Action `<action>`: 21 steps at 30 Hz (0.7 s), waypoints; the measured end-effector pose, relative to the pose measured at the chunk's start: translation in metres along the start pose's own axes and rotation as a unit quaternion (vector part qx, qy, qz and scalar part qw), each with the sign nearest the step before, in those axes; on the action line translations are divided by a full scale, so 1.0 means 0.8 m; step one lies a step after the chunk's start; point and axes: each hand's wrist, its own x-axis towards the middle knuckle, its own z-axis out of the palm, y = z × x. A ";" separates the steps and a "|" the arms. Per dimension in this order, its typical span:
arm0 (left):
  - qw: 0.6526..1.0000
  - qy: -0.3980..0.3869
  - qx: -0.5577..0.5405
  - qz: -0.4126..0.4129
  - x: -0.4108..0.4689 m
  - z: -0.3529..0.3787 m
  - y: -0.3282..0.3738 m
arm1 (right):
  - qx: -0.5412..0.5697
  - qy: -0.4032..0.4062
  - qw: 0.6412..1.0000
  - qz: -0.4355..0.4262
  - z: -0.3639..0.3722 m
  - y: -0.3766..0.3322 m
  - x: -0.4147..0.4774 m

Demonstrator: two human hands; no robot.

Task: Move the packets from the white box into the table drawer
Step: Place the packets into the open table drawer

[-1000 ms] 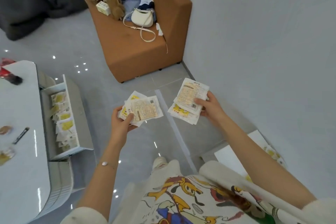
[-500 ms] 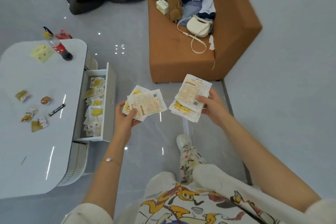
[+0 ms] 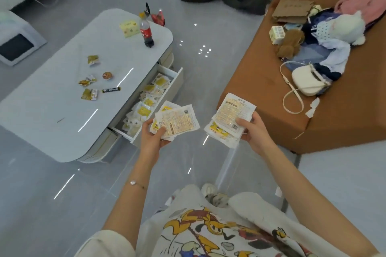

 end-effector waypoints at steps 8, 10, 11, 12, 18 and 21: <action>0.993 0.117 -0.032 0.006 0.057 -0.033 -0.004 | -0.037 -0.047 0.997 0.040 0.070 -0.024 0.135; 0.989 0.139 -0.041 -0.001 0.086 -0.041 -0.006 | -0.053 -0.065 0.995 0.048 0.093 -0.030 0.172; 0.988 0.145 -0.046 -0.007 0.103 -0.047 -0.004 | -0.061 -0.072 0.994 0.053 0.107 -0.034 0.192; 0.988 0.149 -0.048 -0.015 0.122 -0.054 -0.003 | -0.067 -0.079 0.993 0.058 0.121 -0.038 0.212; 0.979 0.184 -0.062 -0.060 0.242 -0.101 0.021 | -0.064 -0.104 0.988 0.094 0.211 -0.077 0.333; 0.971 0.208 -0.087 -0.079 0.298 -0.119 0.034 | -0.050 -0.096 0.987 0.119 0.255 -0.090 0.386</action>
